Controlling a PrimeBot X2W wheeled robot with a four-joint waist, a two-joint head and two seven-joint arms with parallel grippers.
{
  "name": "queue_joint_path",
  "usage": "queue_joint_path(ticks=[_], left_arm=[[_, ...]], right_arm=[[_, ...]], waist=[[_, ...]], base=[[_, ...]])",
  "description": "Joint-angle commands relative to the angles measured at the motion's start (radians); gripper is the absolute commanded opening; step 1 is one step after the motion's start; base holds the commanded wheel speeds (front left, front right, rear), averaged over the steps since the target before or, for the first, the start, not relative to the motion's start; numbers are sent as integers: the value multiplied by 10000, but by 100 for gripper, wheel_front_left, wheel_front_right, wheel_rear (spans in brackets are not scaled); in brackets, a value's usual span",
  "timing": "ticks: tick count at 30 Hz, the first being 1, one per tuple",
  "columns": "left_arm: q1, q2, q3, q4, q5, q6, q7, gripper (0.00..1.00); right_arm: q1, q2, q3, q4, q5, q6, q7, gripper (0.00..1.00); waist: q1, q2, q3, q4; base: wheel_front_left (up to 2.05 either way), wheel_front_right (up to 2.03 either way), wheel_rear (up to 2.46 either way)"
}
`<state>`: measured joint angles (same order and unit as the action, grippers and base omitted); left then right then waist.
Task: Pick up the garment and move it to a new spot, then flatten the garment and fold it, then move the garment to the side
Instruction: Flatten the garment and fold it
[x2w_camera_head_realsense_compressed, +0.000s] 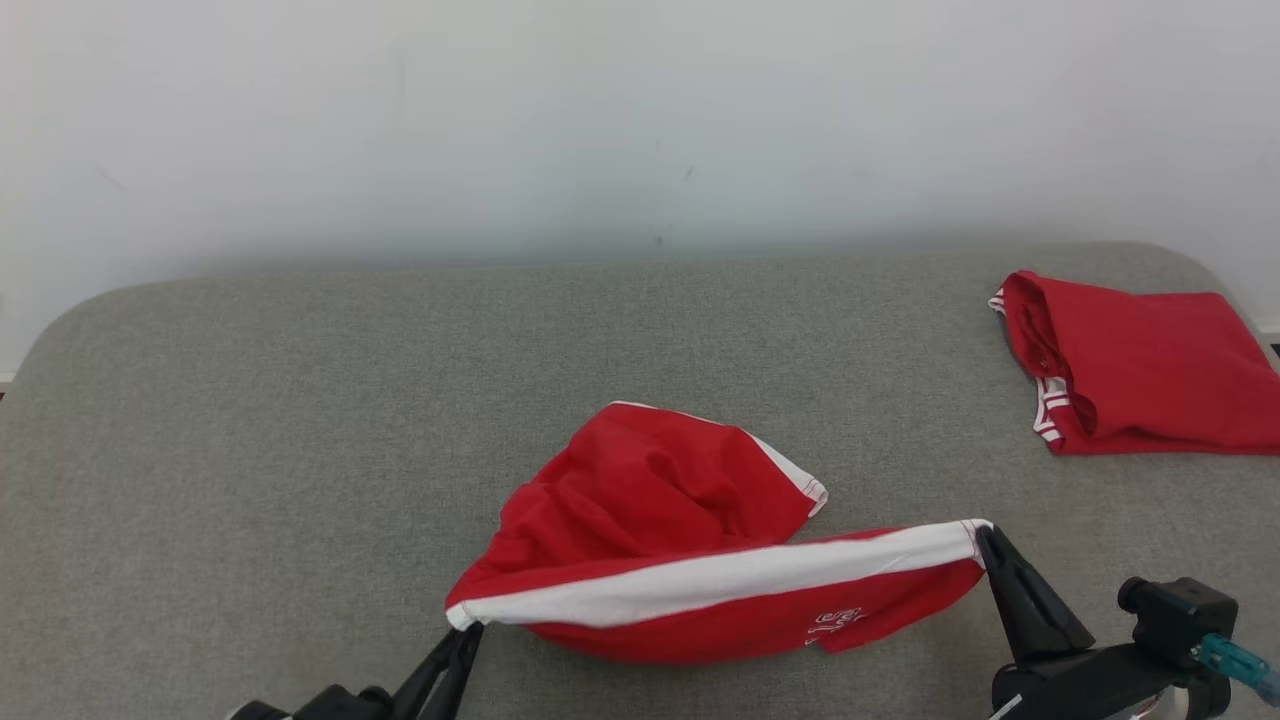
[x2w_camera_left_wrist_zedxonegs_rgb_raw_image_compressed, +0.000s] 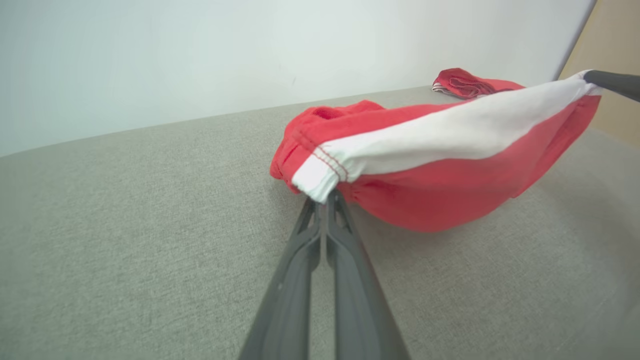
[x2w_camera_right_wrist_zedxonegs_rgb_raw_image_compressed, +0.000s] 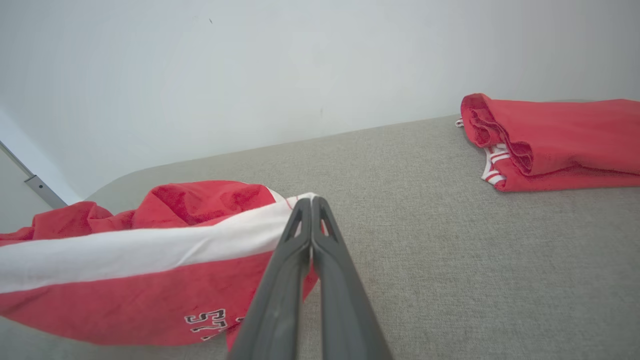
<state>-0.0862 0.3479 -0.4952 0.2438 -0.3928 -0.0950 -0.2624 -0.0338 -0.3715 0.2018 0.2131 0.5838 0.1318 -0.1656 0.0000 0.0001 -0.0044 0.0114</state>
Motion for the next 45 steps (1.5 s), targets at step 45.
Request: queue_joint_path(ticks=[45], left_arm=[[-17694,2372,-3682,2344,-4776,-337,3083,0]], right_arm=[[-16716,309,278,4643,537,-27,3734,0]], waist=[[0,-1,6300,-769]], base=[[0,0,0]])
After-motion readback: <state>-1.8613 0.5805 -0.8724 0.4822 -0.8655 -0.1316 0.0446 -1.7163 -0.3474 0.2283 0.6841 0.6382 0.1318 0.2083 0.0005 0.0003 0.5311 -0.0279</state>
